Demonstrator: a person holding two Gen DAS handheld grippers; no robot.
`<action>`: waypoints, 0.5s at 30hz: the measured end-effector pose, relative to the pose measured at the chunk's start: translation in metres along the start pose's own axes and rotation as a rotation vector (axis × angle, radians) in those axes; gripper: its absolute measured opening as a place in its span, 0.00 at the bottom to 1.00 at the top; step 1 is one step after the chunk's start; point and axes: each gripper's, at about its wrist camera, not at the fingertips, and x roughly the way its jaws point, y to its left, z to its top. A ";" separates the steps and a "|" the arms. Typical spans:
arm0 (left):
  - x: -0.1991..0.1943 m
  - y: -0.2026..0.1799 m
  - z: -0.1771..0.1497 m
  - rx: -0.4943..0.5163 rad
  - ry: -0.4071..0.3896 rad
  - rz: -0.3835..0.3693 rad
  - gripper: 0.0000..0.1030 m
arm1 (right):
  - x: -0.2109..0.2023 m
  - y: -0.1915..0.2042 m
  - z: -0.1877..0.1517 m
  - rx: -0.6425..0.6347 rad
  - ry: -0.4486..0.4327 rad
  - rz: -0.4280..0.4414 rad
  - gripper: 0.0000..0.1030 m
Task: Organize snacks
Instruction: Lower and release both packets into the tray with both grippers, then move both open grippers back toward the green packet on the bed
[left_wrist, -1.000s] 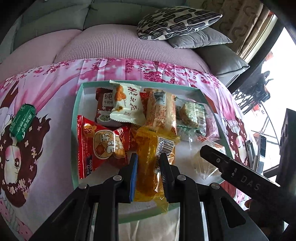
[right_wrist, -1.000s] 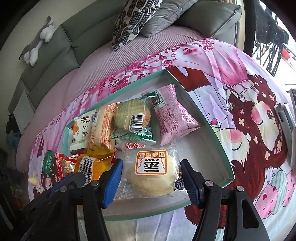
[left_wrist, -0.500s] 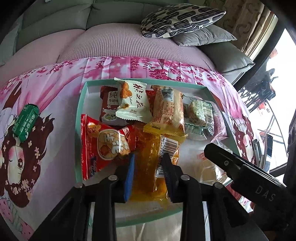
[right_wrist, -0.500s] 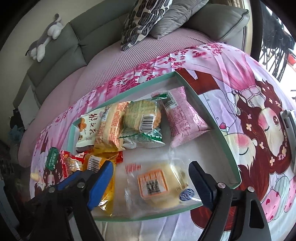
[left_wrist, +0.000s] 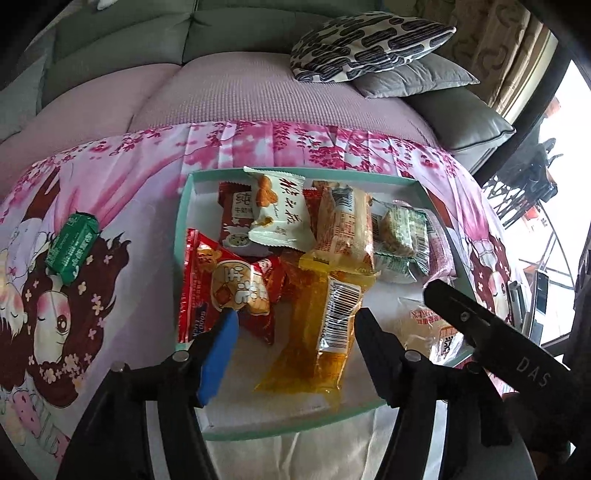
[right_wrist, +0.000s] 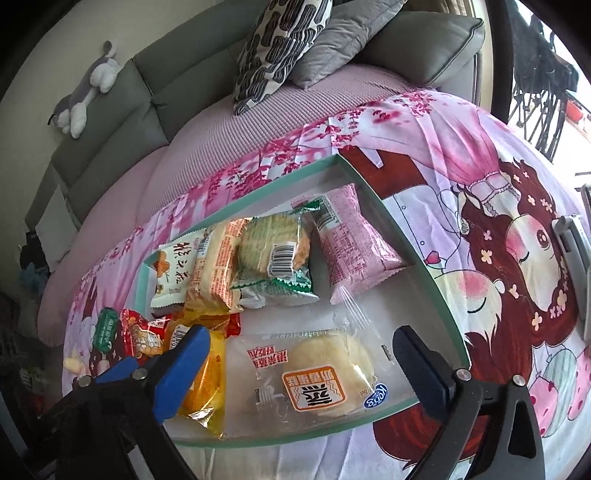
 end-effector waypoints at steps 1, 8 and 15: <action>-0.001 0.001 0.000 -0.001 -0.003 0.014 0.65 | -0.001 0.000 0.000 0.000 -0.003 0.001 0.98; -0.011 0.010 0.004 -0.027 -0.029 0.069 0.65 | -0.004 0.002 0.001 -0.003 -0.017 0.012 0.98; -0.023 0.023 0.010 -0.052 -0.071 0.159 0.83 | -0.003 0.002 0.000 -0.008 -0.013 0.016 0.98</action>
